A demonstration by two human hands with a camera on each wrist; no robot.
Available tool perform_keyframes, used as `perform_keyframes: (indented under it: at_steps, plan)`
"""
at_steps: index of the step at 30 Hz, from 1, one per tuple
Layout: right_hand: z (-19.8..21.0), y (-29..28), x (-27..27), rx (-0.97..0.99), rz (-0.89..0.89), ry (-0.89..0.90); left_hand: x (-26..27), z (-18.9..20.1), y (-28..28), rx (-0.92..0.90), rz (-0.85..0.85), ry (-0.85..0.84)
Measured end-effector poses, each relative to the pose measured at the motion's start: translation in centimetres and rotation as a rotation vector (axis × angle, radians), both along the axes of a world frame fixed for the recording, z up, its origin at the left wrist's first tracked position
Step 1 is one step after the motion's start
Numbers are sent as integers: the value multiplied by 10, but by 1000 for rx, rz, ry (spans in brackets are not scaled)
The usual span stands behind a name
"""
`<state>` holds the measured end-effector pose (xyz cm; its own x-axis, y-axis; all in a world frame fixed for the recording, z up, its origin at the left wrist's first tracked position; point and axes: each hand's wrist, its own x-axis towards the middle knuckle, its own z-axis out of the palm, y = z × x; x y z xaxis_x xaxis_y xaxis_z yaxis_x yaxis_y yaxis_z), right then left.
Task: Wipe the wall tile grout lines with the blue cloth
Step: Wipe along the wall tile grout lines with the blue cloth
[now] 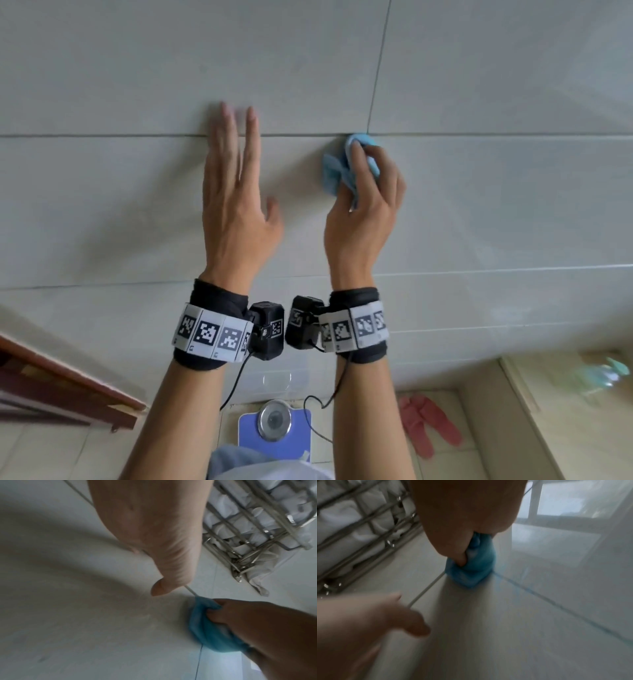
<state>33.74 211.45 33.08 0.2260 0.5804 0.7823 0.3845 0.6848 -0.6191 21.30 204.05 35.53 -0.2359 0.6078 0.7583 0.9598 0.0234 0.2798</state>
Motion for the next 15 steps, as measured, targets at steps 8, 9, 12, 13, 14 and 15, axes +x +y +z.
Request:
perform_keyframes:
  at_steps: [8, 9, 12, 13, 14, 15]
  plan:
    - [2, 22, 42, -111, -100, 166, -9, -25, 6, 43, 44, -124]
    - [0, 20, 36, -93, -69, 137, -8, -28, 8, 47, 57, -154]
    - [-3, 13, 21, 47, 66, -51, -6, -35, 16, 72, 67, -208]
    - [-4, 11, 19, 79, 88, -107, -6, -37, 17, 85, 65, -210]
    - [-4, 11, 19, 90, 95, -141, -5, -38, 19, 96, 65, -210]
    - [-3, 12, 23, 83, 91, -149, -4, -38, 20, 103, 68, -211]
